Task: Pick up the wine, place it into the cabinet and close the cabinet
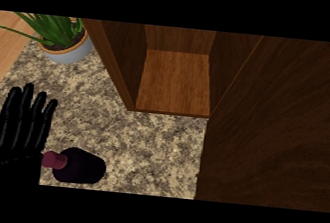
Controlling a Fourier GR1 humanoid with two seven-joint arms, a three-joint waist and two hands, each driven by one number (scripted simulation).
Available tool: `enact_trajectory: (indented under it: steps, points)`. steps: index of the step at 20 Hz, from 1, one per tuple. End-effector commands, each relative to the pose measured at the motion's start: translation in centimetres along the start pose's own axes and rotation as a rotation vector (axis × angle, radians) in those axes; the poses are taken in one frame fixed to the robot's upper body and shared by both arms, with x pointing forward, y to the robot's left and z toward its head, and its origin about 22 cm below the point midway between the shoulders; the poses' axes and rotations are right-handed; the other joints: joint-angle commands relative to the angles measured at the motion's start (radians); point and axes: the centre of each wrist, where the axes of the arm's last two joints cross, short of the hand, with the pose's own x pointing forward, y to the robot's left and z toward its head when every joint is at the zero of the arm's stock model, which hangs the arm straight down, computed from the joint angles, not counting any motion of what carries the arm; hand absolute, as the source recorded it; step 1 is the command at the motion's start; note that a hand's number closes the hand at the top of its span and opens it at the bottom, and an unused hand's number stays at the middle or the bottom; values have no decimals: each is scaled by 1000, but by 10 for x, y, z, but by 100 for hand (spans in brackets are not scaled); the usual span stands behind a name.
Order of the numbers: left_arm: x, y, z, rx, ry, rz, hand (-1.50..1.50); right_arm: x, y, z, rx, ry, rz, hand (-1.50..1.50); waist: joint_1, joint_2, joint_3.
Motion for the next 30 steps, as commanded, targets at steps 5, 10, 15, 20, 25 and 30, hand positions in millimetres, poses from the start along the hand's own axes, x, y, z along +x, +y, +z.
enact_trajectory:
  steps: [5,10,15,20,25,30]
  points:
    - [-16,35,4,59,23,-38,-150,-17,1,14,11,-15,-7,-150,-3,0,0]
    - [-12,48,17,64,55,-61,-150,-3,18,10,13,-28,-35,-150,0,0,0]
    - [-44,65,14,87,75,-82,-150,-9,11,5,-17,-41,-27,-150,0,0,0]
    - [-67,88,17,107,78,-74,-150,-2,7,10,-2,-5,-28,-150,-1,0,0]
    - [-96,86,58,114,102,-95,-150,5,15,9,17,-14,-8,-150,3,-1,0]
    - [-98,100,56,108,143,-124,-150,17,21,13,13,-16,-16,-150,2,-1,0]
